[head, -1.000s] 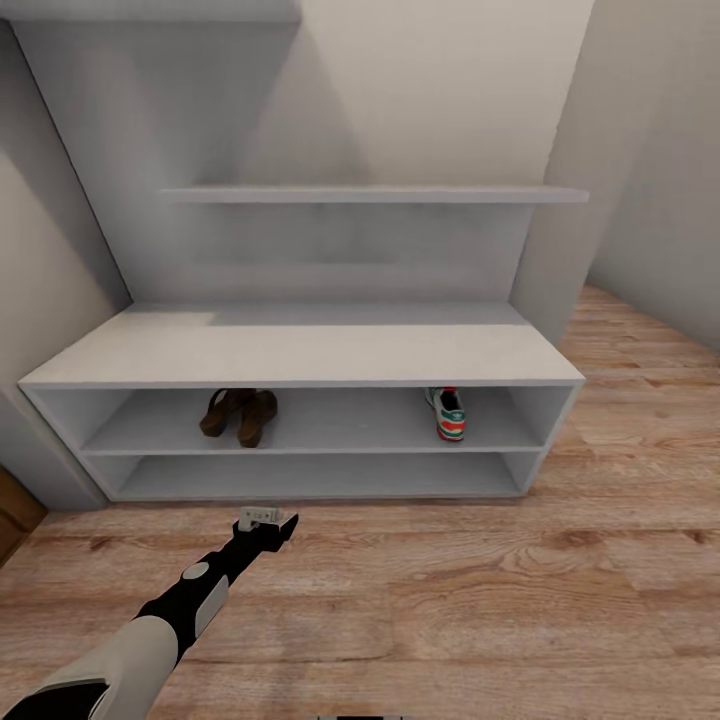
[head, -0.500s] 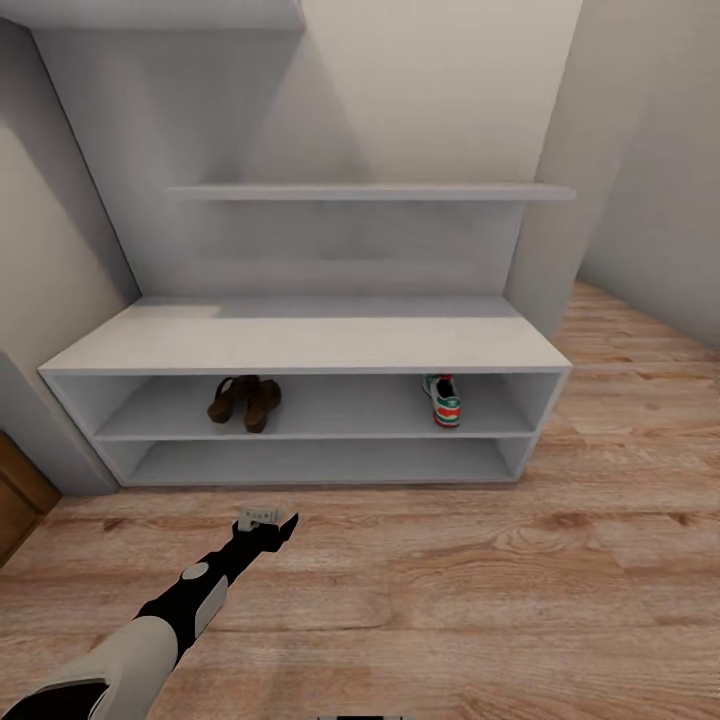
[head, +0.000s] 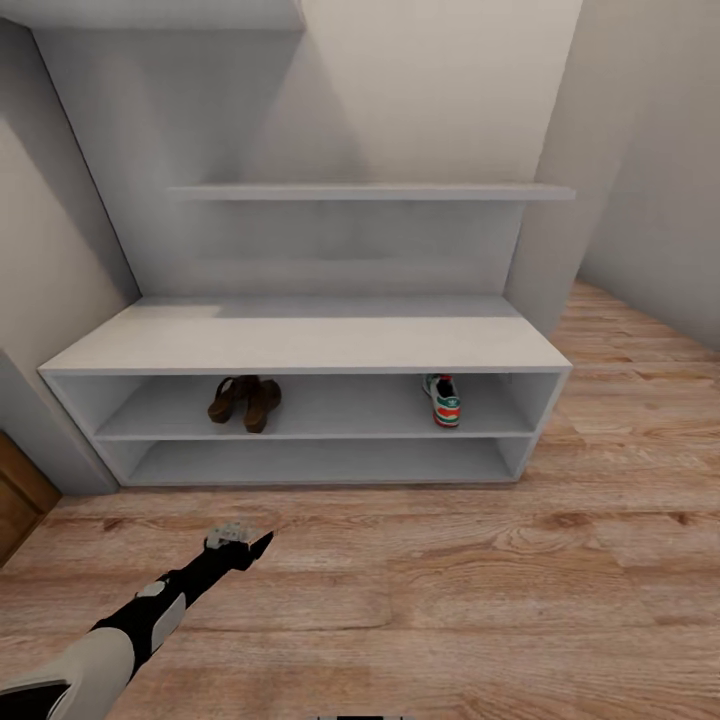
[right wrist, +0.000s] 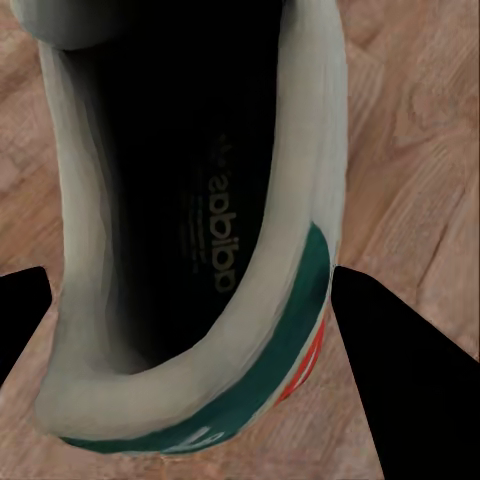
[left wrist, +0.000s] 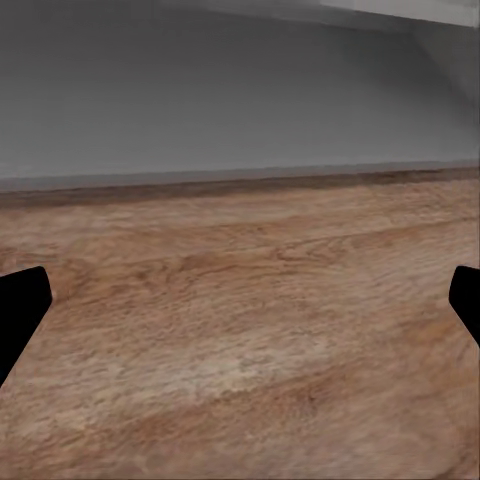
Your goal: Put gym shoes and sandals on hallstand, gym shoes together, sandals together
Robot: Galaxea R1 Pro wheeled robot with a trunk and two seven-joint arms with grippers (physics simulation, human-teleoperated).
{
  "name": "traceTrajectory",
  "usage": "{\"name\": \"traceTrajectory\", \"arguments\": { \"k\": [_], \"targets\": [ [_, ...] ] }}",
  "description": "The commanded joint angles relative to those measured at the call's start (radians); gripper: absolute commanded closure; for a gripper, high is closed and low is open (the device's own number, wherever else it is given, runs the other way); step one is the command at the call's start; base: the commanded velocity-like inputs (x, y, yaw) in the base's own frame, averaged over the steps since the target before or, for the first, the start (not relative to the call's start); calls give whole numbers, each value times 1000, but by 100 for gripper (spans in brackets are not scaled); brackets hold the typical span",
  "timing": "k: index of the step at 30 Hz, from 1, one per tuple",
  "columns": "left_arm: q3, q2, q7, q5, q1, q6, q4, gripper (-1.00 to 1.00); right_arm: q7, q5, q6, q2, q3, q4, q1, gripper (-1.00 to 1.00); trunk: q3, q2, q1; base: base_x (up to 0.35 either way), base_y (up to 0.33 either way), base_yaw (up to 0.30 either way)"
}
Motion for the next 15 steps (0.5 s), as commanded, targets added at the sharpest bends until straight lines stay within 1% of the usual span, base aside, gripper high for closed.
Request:
{"name": "traceTrajectory", "arguments": {
  "k": [1,2,3,4,5,6,7,9,10,11,12,13,15],
  "targets": [
    [5,7,-16,19,1,-30,19,-100,-10,11,6,32,84,-2,-1,100,-1,0,0,0,0,0],
    [5,14,-20,29,2,-58,38,-100,-10,11,6,65,160,-3,-1,100,-1,0,0,0,0,0],
    [5,23,-24,36,3,-80,56,-100,-11,11,6,98,227,-3,-1,100,-1,0,0,0,0,0],
    [5,35,-26,40,3,-95,72,-100,-11,11,6,130,282,-8,-1,100,-1,0,0,0,0,0],
    [5,41,-28,42,3,-100,79,-100,-11,11,6,144,306,-14,-1,100,-1,0,0,0,0,0],
    [5,61,-42,46,3,-111,96,-100,-12,11,7,188,363,-38,-1,100,-1,0,0,0,0,0],
    [5,67,-50,47,3,-113,102,-100,-12,11,7,202,379,-49,-1,100,-1,0,0,0,0,0],
    [5,91,-98,55,3,-122,123,-100,-12,11,9,254,429,-101,-1,100,-1,0,0,0,0,0],
    [5,98,-112,59,4,-126,128,-100,-12,11,9,267,439,-116,-1,100,-1,0,0,0,0,0],
    [5,113,-146,75,4,-142,138,-100,-13,11,19,303,467,-157,-1,100,-1,0,0,0,0,0],
    [4,117,-154,82,4,-148,140,-100,-13,11,27,314,476,-169,-1,100,-1,0,0,0,0,0],
    [4,123,-166,96,4,-158,143,-100,-13,11,51,338,496,-189,-1,100,-1,0,0,0,0,0],
    [4,129,-179,118,5,-171,147,-100,-13,11,129,387,544,-220,-1,100,-1,0,0,0,0,0]
  ]
}}
